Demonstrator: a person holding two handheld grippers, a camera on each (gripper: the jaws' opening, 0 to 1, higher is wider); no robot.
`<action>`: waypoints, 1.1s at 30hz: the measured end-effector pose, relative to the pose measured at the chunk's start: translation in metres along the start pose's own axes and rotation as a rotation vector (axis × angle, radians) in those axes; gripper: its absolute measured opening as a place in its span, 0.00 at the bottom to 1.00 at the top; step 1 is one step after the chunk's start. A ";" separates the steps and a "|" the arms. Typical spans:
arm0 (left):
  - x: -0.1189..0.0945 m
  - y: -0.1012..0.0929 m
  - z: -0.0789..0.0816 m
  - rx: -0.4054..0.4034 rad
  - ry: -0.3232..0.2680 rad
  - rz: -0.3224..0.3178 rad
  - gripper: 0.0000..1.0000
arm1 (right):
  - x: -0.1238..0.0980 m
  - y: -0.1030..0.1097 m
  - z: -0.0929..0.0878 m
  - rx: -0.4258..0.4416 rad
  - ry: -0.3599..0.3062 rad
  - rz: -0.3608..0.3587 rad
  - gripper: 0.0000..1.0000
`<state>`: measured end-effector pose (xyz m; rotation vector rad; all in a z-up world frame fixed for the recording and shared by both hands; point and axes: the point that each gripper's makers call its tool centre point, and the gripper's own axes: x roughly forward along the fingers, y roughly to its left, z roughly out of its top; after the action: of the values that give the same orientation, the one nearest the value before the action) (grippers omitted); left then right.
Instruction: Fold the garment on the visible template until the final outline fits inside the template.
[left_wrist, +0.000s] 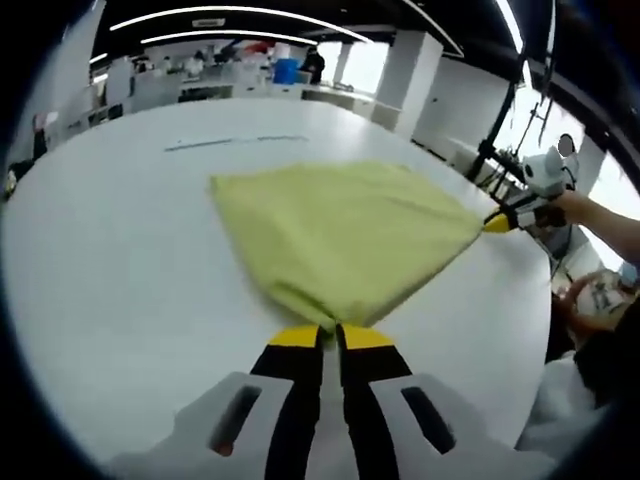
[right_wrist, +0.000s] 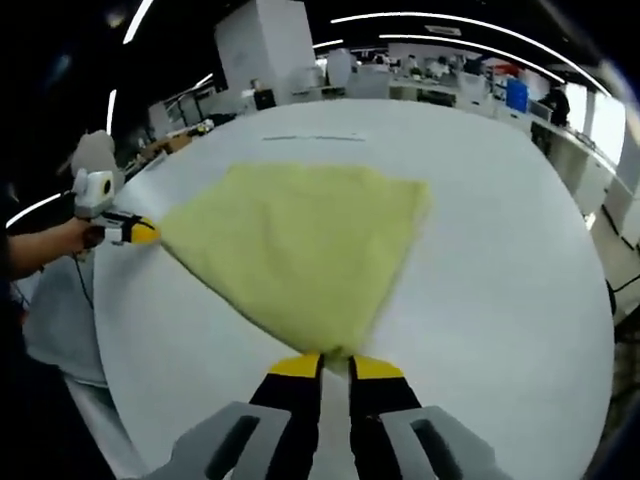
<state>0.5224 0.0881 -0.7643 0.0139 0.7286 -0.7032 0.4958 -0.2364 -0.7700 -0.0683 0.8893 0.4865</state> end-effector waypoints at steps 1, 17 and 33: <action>-0.001 0.000 0.000 -0.003 -0.001 -0.003 0.00 | 0.000 0.000 0.000 -0.006 0.000 0.000 0.03; -0.005 0.005 0.002 -0.005 -0.005 0.002 0.00 | -0.004 -0.005 0.001 -0.008 -0.007 -0.013 0.00; -0.016 0.019 -0.004 -0.011 0.004 0.044 0.00 | -0.008 -0.008 -0.001 0.010 -0.004 -0.022 0.00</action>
<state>0.5226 0.1135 -0.7618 0.0208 0.7339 -0.6573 0.4944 -0.2464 -0.7658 -0.0681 0.8859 0.4614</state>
